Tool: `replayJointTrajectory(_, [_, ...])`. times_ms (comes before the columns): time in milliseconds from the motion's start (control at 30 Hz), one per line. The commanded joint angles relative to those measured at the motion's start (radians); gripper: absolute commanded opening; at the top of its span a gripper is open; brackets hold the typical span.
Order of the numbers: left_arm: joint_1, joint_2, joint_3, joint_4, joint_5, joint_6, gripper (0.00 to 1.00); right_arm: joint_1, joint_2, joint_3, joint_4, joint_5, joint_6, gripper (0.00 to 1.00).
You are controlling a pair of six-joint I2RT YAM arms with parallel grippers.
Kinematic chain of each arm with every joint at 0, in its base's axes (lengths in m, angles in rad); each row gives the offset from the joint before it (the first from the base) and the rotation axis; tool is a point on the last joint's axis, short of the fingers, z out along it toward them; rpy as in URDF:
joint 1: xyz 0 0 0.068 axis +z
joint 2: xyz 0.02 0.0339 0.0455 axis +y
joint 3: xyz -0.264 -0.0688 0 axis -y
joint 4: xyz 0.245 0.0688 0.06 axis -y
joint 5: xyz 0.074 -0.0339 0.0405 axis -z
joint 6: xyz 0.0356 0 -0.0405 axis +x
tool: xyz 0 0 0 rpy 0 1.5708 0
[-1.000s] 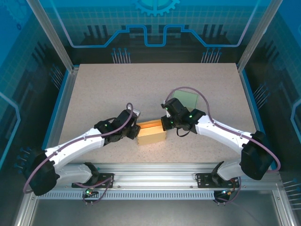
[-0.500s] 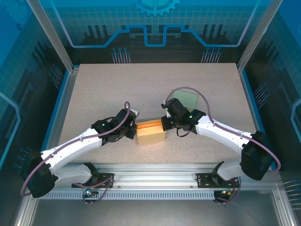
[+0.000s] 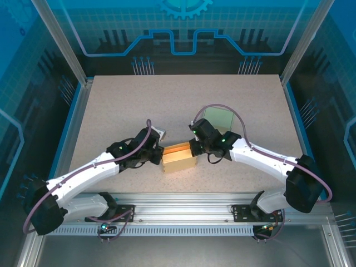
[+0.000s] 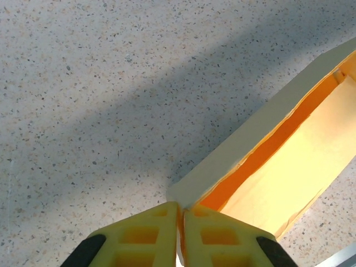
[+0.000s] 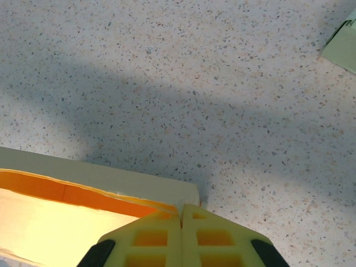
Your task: Fold the paper box
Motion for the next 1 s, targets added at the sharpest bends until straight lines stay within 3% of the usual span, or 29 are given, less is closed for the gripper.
replayJointTrajectory(0, [-0.005,-0.017,0.010,0.050,0.072,-0.041,0.09,0.039,0.001,0.010,-0.026,0.030,-0.005,0.07])
replayJointTrajectory(267, [-0.005,-0.031,0.001,0.054,0.087,-0.095,0.01,0.078,0.006,0.000,-0.015,0.102,-0.004,0.07])
replayJointTrajectory(433, [0.000,-0.041,0.015,0.008,0.039,-0.099,0.00,0.085,-0.015,-0.005,-0.036,0.128,0.003,0.17])
replayJointTrajectory(667, [0.004,-0.035,-0.004,0.097,-0.009,-0.100,0.00,0.085,-0.046,-0.015,-0.052,0.177,0.011,0.17])
replayJointTrajectory(967, [0.007,0.087,0.046,0.161,0.017,-0.096,0.03,0.084,-0.052,-0.037,-0.042,0.217,0.054,0.12])
